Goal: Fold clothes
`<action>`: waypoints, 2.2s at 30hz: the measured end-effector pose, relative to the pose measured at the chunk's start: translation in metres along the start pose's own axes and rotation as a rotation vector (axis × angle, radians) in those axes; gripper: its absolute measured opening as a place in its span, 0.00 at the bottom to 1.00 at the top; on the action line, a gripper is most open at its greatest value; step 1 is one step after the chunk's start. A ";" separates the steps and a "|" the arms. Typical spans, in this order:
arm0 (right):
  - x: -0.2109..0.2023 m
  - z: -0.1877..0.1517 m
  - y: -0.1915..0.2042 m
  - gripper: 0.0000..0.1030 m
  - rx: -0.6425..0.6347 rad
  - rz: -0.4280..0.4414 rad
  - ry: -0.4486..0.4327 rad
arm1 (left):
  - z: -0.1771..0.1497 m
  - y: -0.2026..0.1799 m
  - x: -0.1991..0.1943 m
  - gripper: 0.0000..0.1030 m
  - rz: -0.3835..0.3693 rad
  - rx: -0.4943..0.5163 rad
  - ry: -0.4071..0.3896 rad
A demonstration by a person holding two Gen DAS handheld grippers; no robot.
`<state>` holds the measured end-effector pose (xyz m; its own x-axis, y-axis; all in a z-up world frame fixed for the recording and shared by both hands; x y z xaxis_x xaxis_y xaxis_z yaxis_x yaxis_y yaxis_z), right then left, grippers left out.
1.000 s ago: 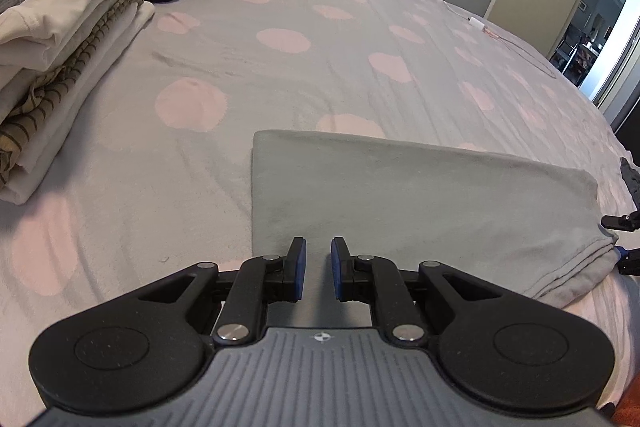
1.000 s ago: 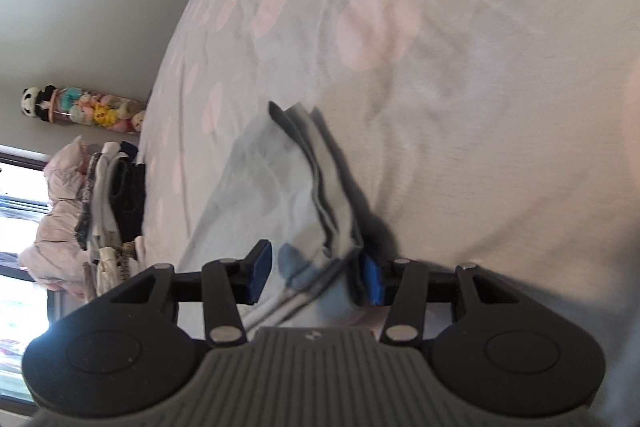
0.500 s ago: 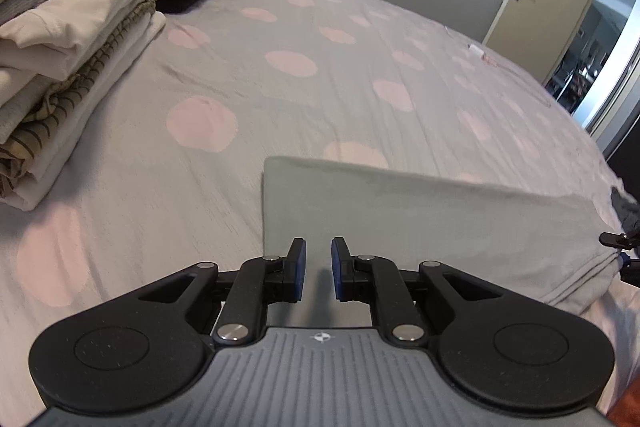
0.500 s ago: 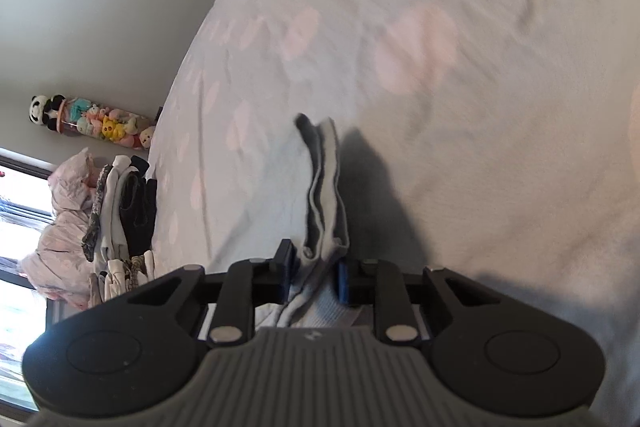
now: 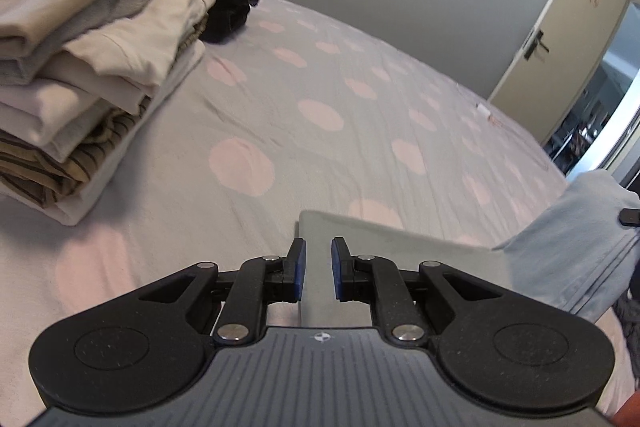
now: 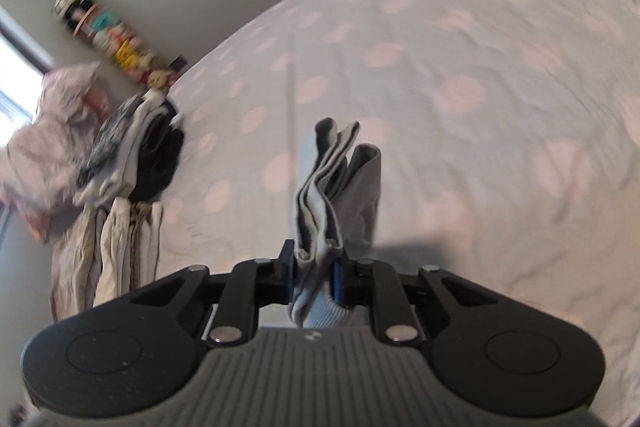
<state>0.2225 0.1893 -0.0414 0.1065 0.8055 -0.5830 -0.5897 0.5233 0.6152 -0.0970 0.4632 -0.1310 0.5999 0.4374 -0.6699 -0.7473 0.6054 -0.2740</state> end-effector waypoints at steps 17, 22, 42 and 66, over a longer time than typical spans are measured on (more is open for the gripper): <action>0.121 -0.094 0.108 0.19 -0.231 0.006 0.200 | 0.006 0.013 -0.007 0.14 -0.036 -0.057 -0.003; 0.157 -0.133 0.107 0.19 -0.283 -0.025 0.293 | 0.005 0.014 -0.006 0.14 -0.032 -0.062 0.004; 0.151 -0.178 0.135 0.34 -0.473 0.071 0.365 | 0.003 0.021 -0.011 0.14 -0.020 -0.096 0.007; 0.064 -0.143 0.018 0.36 -0.409 -0.038 0.081 | -0.035 -0.038 0.037 0.46 -0.091 0.031 0.204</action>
<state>0.1041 0.2104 -0.1440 0.0809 0.7544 -0.6514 -0.8576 0.3857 0.3402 -0.0558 0.4332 -0.1692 0.5917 0.2386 -0.7700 -0.6817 0.6579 -0.3201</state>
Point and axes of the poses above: each gripper's, at about its wrist camera, not at the fingertips, and x roughly the way its jaws point, y to its left, z to its top, the point moved 4 cm from there along x, roughly the way its jaws point, and after that the axes turned 10 degrees about z, right-handed, at the moved point
